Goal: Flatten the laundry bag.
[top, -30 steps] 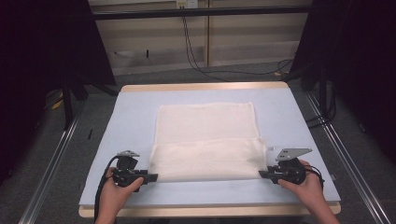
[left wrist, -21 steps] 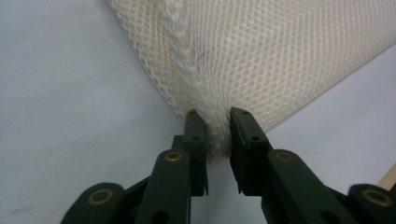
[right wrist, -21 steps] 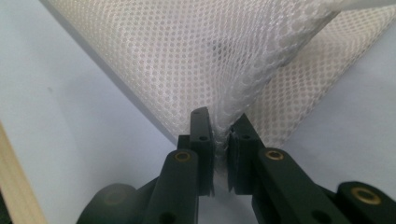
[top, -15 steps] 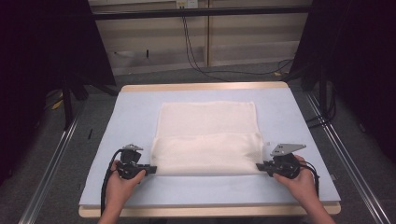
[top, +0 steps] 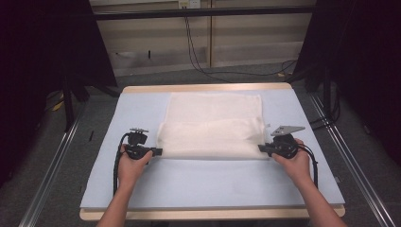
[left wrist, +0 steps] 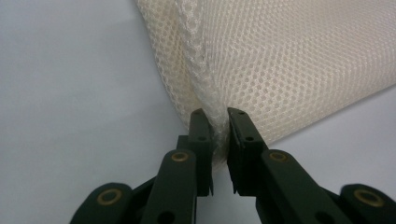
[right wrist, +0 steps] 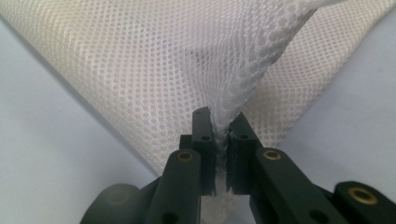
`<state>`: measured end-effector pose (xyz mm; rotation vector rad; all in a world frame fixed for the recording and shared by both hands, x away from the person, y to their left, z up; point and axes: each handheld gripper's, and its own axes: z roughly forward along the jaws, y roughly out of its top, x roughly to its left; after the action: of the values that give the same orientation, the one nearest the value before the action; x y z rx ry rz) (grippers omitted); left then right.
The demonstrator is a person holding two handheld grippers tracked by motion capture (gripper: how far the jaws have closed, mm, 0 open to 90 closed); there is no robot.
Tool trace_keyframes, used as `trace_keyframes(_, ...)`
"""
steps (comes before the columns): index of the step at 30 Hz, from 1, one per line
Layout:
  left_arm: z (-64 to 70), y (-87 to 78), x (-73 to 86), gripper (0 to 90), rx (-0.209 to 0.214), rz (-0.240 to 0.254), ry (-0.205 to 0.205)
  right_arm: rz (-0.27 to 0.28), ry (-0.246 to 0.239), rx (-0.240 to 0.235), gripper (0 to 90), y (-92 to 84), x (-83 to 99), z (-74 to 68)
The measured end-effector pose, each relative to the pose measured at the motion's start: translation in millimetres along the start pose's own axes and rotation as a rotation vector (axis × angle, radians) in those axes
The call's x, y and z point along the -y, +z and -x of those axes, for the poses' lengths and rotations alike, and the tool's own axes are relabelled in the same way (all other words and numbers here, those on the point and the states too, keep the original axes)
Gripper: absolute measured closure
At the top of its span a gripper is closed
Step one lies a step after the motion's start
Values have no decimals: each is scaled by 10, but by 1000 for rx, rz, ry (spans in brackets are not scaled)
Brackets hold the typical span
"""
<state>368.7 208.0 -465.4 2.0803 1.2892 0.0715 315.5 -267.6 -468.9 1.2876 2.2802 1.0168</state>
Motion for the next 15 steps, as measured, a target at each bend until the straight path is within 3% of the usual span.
trace_keyframes(3,-6,28,-54,809,-3,-13,-4,-6,25,6,837,50,-59,70)
trace_keyframes(6,-7,0,-67,779,2,-8,5,-7,35,-19,818,45,-65,96)
trace_keyframes(8,-3,-30,-77,742,12,10,-13,-3,52,-37,727,15,-55,100)
trace_keyframes(10,-7,-62,-113,703,23,12,7,5,67,-36,630,-19,-55,104)
trace_keyframes(11,8,-65,-136,669,35,23,-4,6,87,-50,567,-29,-63,114)
trace_keyframes(15,44,-62,-238,548,16,40,29,28,114,-49,531,-45,-87,146)
